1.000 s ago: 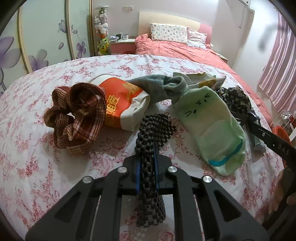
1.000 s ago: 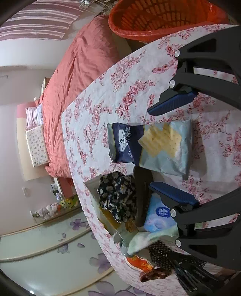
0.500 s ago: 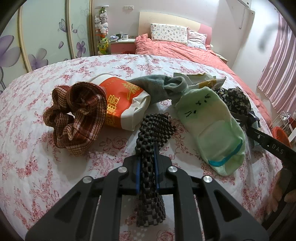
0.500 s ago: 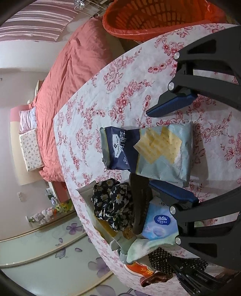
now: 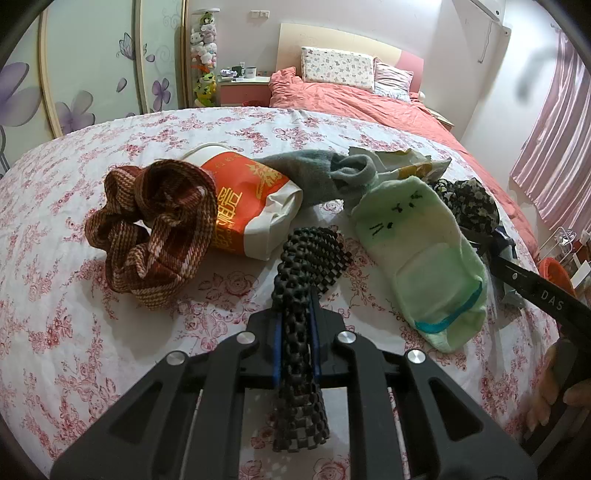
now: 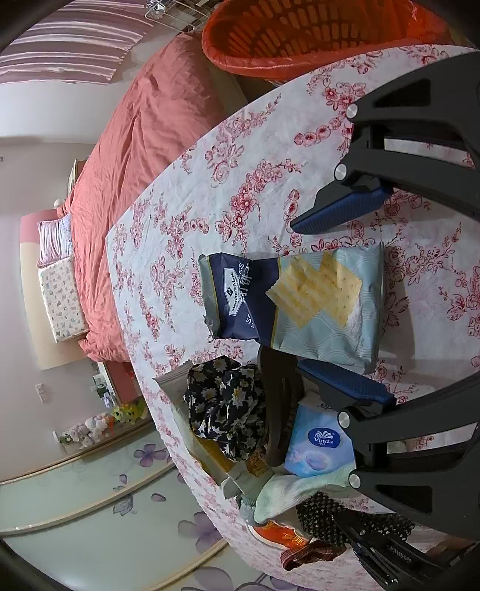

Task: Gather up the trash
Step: 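Grasp the blue snack bag with the right tool and lift it, then drop the mesh strip from the left tool while the right tool drops the snack bag into the basket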

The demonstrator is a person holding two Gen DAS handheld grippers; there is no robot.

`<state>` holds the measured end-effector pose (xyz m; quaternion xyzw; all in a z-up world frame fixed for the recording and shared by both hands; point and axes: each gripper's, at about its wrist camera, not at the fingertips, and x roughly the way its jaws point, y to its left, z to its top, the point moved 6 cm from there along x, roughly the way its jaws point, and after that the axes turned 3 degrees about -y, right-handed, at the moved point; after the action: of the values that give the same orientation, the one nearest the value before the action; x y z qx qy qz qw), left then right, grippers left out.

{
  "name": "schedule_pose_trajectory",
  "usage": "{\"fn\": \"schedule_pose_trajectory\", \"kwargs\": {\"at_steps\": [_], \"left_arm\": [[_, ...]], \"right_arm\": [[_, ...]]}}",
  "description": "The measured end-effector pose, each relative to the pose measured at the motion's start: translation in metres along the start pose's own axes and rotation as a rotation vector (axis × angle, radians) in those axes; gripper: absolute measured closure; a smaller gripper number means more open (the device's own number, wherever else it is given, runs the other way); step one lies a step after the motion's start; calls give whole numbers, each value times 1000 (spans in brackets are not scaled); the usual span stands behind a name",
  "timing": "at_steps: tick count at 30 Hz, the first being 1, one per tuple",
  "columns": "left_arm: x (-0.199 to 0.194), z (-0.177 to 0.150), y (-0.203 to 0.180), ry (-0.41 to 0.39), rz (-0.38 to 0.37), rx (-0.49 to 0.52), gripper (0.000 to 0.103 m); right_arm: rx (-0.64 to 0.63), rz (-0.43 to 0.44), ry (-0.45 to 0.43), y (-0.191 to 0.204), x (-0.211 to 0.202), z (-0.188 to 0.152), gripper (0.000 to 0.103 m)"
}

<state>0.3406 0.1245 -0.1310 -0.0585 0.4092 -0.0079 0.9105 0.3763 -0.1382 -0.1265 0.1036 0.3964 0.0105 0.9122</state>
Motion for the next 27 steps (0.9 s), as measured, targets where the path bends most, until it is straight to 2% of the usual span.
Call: {"fn": "schedule_pose_trajectory", "kwargs": {"at_steps": [4,6,9,10,18,27], "left_arm": [[0,0,0,0,3,3,89],[1,0,-1,0,11,13,89],[0,0,-4,-2,17,28,90],[0,0,-5,-4,15,27,90],[-18,0,-11,-40,-9,14,91],[-69,14,-40,-132,-60,47,91]], "right_arm": [[0,0,0,-1,0,0,34],[1,-13,-4,-2,-1,1,47],[7,8,-7,-5,-3,1,54],[5,14,-6,-6,-4,1,61],[21,29,-36,-17,-24,-1,64],[25,58,-148,-27,-78,15,64]]}}
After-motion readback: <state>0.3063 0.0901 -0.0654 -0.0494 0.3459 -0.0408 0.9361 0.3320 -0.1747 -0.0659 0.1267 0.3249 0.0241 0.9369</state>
